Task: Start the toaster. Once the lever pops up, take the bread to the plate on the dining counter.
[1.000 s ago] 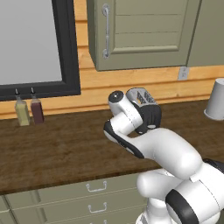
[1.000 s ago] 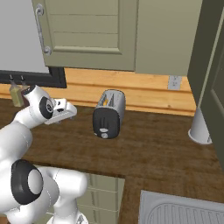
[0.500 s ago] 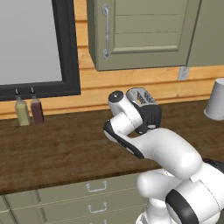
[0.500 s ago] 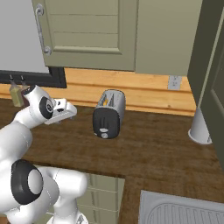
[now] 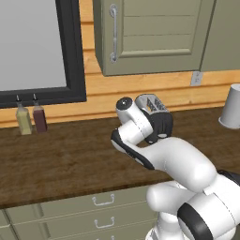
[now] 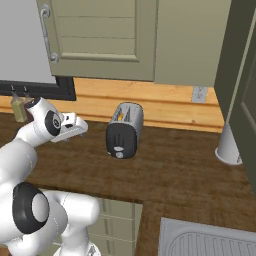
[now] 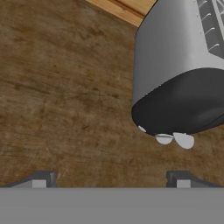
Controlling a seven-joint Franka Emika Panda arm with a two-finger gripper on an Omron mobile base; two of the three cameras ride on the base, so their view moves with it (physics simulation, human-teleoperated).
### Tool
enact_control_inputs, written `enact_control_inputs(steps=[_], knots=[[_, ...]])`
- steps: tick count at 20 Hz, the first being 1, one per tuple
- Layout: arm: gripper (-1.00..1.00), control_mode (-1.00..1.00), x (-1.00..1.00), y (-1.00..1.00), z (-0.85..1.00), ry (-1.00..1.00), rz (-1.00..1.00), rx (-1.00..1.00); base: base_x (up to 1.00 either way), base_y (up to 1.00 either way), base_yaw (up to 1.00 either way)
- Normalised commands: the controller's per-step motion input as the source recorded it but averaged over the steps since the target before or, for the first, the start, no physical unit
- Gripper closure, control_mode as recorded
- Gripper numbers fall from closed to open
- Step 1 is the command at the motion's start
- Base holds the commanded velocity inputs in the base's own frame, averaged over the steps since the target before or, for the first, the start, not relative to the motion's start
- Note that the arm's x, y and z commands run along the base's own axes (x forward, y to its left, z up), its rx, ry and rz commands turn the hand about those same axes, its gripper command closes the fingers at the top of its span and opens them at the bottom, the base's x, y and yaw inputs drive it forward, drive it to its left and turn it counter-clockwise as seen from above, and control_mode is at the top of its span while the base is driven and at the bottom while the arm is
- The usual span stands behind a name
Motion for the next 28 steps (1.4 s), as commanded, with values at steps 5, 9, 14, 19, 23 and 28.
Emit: enact_control_inputs(steps=[5, 9, 14, 19, 23, 28], knots=[[-1.0, -1.0, 0.0, 0.0, 0.0, 0.0, 0.0, 0.0, 0.0, 0.0, 0.0], [-1.0, -1.0, 0.0, 0.0, 0.0, 0.0, 0.0, 0.0, 0.0, 0.0, 0.0], [-1.0, -1.0, 0.0, 0.0, 0.0, 0.0, 0.0, 0.0, 0.0, 0.0, 0.0], [-1.0, -1.0, 0.0, 0.0, 0.0, 0.0, 0.0, 0.0, 0.0, 0.0, 0.0], [-1.0, -1.0, 0.0, 0.0, 0.0, 0.0, 0.0, 0.0, 0.0, 0.0, 0.0], [-1.0, -1.0, 0.0, 0.0, 0.0, 0.0, 0.0, 0.0, 0.0, 0.0, 0.0]])
